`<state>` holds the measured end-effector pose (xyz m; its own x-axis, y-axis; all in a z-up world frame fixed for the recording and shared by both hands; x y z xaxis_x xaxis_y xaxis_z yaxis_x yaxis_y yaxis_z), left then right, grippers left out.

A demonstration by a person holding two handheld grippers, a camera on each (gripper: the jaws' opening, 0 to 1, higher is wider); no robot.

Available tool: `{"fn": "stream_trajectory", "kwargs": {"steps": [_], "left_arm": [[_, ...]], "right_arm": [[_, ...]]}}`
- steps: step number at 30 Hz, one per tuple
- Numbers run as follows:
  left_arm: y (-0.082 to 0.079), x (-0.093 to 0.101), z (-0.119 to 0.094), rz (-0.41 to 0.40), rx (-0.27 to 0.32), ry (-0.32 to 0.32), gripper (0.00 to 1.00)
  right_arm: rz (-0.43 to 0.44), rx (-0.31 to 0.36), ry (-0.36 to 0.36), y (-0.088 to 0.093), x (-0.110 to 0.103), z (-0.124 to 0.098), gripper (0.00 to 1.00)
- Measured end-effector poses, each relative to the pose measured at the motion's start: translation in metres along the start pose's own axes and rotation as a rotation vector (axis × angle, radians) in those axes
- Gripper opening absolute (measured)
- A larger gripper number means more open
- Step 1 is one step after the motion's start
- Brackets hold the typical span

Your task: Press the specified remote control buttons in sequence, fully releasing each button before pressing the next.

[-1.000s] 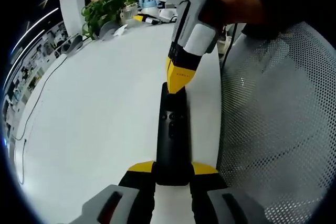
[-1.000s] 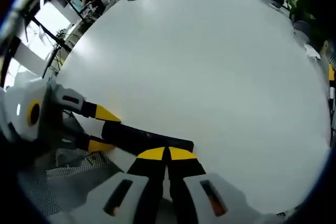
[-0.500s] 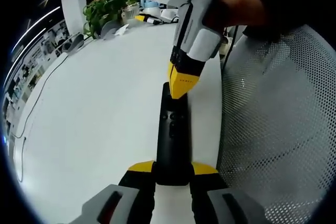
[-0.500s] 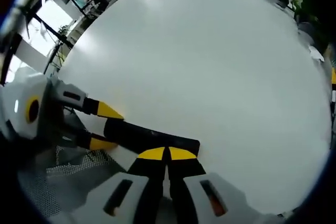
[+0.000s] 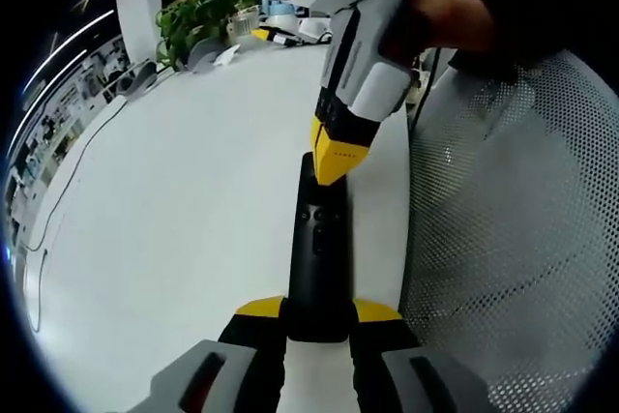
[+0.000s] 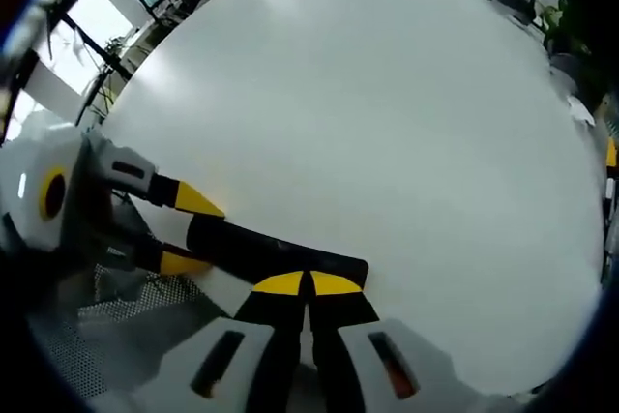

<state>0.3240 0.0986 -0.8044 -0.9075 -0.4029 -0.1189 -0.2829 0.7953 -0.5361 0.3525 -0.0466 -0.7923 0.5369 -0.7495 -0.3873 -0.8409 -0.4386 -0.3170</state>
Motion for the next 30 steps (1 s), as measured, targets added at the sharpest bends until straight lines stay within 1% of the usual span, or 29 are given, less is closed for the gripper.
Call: {"fn": "stream_trajectory", "kwargs": {"steps": [4, 15, 22, 30], "left_arm": [[-0.0001, -0.0003, 0.0002, 0.000, -0.001, -0.001, 0.25], [-0.0008, -0.0006, 0.0010, 0.008, -0.007, -0.002, 0.25], [-0.0006, -0.0006, 0.0009, 0.002, -0.007, -0.005, 0.25], [-0.0017, -0.0006, 0.0013, 0.029, -0.006, 0.003, 0.25]], "right_arm": [[0.008, 0.014, -0.004, 0.0006, 0.0006, 0.0001, 0.00], [0.027, 0.013, -0.015, 0.0002, 0.0010, -0.0004, 0.00], [0.003, 0.011, -0.005, 0.0001, -0.0003, 0.0001, 0.00], [-0.002, 0.011, -0.004, 0.0005, 0.0003, -0.0004, 0.00]]}}
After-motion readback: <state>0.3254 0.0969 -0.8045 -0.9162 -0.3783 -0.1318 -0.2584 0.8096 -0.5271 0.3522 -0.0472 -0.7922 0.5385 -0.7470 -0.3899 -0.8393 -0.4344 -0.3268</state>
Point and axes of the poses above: the point that each gripper's makers call its tool centre point, and the gripper's own axes: z roughly forward along the fingers, x roughly to its right, y roughly out of its underside, the point moved 8 cm from there along -z, roughly backward along the fingers, and after that the axes turned 9 degrees about -y, right-handed, at the moved point
